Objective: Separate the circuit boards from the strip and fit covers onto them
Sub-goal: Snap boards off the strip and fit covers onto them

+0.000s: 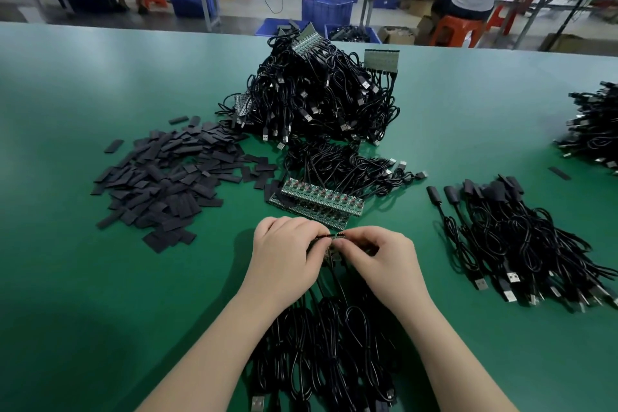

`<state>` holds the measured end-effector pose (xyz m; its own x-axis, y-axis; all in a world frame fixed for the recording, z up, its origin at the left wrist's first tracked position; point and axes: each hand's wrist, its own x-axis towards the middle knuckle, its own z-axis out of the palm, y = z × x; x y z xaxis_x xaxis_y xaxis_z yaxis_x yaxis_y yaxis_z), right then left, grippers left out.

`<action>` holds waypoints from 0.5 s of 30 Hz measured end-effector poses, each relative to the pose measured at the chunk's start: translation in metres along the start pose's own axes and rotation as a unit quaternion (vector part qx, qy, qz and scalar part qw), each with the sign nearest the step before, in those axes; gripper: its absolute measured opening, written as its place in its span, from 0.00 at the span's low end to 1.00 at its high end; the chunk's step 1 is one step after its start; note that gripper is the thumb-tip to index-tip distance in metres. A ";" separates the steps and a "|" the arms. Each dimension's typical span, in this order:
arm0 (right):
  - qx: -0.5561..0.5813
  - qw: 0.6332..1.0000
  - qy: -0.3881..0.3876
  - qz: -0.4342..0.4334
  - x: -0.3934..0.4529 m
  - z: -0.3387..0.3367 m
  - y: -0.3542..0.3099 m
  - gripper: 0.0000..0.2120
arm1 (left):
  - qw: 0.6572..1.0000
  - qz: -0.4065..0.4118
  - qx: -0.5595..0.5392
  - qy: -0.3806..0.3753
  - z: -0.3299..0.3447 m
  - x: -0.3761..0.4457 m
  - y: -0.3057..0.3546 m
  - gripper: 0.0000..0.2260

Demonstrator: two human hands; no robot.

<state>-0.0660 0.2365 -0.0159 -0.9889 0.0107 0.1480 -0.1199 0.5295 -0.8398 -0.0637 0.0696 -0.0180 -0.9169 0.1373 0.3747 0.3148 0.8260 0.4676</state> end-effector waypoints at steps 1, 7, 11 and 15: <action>0.003 1.000 0.004 -0.001 0.000 0.000 0.000 0.02 | 1.000 -0.001 -0.003 -0.003 0.000 0.000 0.000 0.07; 0.028 0.999 0.020 0.002 -0.001 -0.002 -0.002 0.02 | 1.000 -0.028 0.006 -0.012 0.001 -0.001 0.001 0.08; 0.022 0.999 0.024 -0.006 -0.002 0.000 -0.003 0.05 | 0.998 -0.067 0.021 -0.011 0.004 0.000 0.004 0.07; 0.004 0.998 0.049 -0.039 -0.002 0.003 -0.002 0.09 | 0.994 -0.105 0.022 -0.005 0.008 0.000 0.009 0.06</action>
<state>-0.0637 0.2327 -0.0158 -0.9633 0.0540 0.2629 -0.1964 0.5258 -0.8276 -0.0635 0.0812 -0.0203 -0.9637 -0.0357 0.2645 0.1050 0.8604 0.4986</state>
